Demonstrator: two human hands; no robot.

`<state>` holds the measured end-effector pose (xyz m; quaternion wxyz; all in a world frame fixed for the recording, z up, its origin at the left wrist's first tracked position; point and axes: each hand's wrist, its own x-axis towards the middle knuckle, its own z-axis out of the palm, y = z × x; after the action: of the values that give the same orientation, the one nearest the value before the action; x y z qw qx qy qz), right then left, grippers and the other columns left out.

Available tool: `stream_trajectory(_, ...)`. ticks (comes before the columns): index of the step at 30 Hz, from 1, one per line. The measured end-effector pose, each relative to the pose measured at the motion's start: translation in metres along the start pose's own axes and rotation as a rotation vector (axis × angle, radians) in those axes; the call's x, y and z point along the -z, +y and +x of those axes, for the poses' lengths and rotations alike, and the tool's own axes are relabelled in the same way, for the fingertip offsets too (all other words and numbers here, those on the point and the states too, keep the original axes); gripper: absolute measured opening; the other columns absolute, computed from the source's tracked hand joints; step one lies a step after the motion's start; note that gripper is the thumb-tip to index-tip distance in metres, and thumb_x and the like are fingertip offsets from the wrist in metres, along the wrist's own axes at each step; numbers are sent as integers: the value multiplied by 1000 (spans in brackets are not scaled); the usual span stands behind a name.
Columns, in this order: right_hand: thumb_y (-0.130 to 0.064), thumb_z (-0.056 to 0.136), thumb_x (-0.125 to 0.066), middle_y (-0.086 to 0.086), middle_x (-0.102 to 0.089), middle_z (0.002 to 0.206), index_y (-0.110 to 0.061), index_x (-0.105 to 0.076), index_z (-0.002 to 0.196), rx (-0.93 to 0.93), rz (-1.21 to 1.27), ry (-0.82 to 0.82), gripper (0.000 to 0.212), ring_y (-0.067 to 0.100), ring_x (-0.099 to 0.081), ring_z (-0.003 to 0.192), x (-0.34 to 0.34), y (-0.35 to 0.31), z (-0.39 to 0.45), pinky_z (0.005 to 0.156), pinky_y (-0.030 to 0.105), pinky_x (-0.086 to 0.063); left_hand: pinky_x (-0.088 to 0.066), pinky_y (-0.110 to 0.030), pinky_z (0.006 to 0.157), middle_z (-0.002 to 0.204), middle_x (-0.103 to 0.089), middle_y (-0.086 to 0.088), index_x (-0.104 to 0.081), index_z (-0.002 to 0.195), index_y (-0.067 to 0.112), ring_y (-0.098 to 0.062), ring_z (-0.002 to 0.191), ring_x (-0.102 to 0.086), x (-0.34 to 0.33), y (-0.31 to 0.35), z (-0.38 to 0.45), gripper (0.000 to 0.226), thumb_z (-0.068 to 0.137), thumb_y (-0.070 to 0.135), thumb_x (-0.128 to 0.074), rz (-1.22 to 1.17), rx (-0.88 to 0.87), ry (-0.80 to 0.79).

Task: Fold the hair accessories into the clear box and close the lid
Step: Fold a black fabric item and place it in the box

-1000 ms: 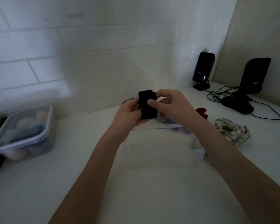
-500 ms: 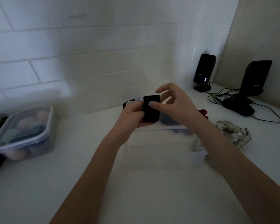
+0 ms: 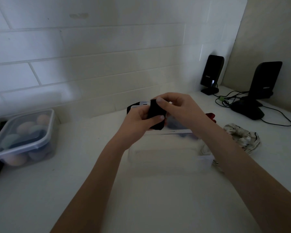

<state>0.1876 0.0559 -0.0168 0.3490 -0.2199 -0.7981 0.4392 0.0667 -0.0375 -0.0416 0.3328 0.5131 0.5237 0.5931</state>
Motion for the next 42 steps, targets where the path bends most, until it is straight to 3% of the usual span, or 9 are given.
stream_trajectory(3,-26,86,-65,0,-68,79,-16,-73,88,-10,1,35,13,8,-56,65,1,3,2,65,23,-48,-58,-27,79,97,-68,-16,-62,109,1,-21,84,-70,-2,-2,-1,22,88,-1,-57,43,4,-27)
stream_trajectory(8,-21,85,-66,-2,-59,62,-8,-73,87,-64,37,97,15,-3,-48,44,0,1,-1,48,11,-39,-56,-34,85,102,-67,-20,-61,112,-2,-29,93,-66,-3,-4,-1,23,89,2,-56,111,3,-31)
stream_trajectory(13,-31,85,-65,-1,-67,76,-15,-71,102,-182,170,11,24,3,-55,48,7,-5,-4,43,18,-43,-56,-25,80,94,-69,-13,-62,110,-2,-20,87,-68,-3,-2,-1,22,91,6,-55,104,-15,33)
stream_trajectory(19,-17,85,-66,4,-59,66,-1,-71,98,-113,169,69,21,1,-46,44,4,-2,-3,41,14,-38,-55,-42,85,87,-72,-12,-70,94,8,-19,83,-68,-4,-1,-2,20,84,25,-66,145,-16,118)
stream_trajectory(23,-14,82,-69,7,-58,65,-3,-72,91,-65,123,37,15,5,-45,45,-1,-1,-4,42,15,-40,-49,-18,57,65,-61,6,-61,76,13,-3,62,-58,-2,2,1,15,87,24,-62,106,-86,218)
stream_trajectory(26,-19,84,-67,2,-62,67,-9,-72,95,-106,165,37,15,2,-51,46,-4,-3,-5,44,15,-43,-43,-13,53,55,-54,13,-51,69,10,0,54,-51,0,2,1,22,89,13,-59,92,-137,235)
stream_trajectory(34,-34,92,-55,5,-67,98,-15,-61,109,-336,159,-214,27,14,-66,69,-2,-9,-9,57,30,-58,-45,-20,58,62,-59,-2,-56,65,12,-13,64,-56,6,-2,2,22,85,13,-66,106,-170,320)
stream_trajectory(39,-11,85,-65,9,-70,101,-17,-53,117,-363,207,-418,34,24,-71,84,0,-7,-12,67,37,-60,-41,-22,53,55,-52,1,-55,57,13,-11,56,-48,9,-3,2,31,87,20,-64,184,-185,389)
stream_trajectory(42,-9,83,-67,12,-69,104,-21,-53,114,-389,-2,-583,36,28,-70,90,-4,-8,-16,78,41,-59,-39,-17,46,50,-56,-2,-58,58,3,-7,44,-49,8,-1,1,39,93,21,-54,151,-167,488)
